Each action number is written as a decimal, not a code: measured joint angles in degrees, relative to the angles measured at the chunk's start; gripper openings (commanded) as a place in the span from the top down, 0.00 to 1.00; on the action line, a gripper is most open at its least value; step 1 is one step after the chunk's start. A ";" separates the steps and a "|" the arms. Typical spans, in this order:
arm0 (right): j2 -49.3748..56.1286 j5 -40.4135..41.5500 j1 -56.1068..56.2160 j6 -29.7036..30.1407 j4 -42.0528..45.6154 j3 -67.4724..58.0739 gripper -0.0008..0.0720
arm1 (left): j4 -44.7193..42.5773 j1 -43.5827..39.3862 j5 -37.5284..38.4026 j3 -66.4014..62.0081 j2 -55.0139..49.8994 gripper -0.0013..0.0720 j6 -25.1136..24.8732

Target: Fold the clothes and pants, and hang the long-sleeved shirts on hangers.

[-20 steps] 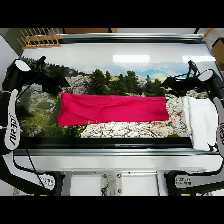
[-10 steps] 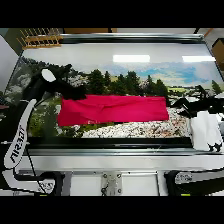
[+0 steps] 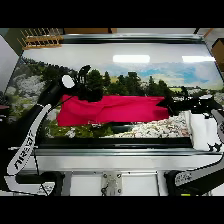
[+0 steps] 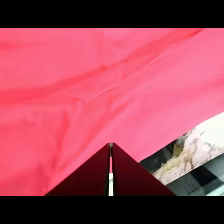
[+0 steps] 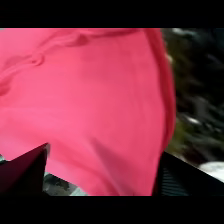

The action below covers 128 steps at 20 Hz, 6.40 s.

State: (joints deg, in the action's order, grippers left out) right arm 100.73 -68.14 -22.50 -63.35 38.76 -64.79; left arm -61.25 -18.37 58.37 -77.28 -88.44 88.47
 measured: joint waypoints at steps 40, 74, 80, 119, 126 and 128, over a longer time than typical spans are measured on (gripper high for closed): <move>-15.91 -19.80 32.00 -15.67 32.17 -40.44 0.97 | -0.22 -18.36 1.05 -38.49 -36.41 0.97 5.64; -4.26 5.68 45.48 -18.05 14.05 -24.59 0.04 | -8.13 14.51 10.36 -24.81 -2.80 0.97 4.07; -5.77 4.00 24.17 -17.35 11.19 -8.50 0.04 | -9.25 8.72 5.62 -5.40 5.99 0.97 3.98; -32.20 -0.76 -23.39 -18.73 23.47 -14.32 0.97 | -9.25 3.45 0.50 1.42 8.59 0.97 3.87; -36.26 -9.84 -24.33 -25.29 35.76 -11.50 0.97 | -9.25 3.45 0.50 1.42 8.59 0.97 3.89; -37.20 -11.10 -24.37 -26.71 38.88 -8.31 0.96 | -9.25 3.45 0.50 1.44 8.57 0.97 3.89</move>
State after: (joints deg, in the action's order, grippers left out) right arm 63.53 -79.24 -46.87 -90.06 77.65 -73.10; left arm -70.50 -14.92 58.87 -75.83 -79.88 92.36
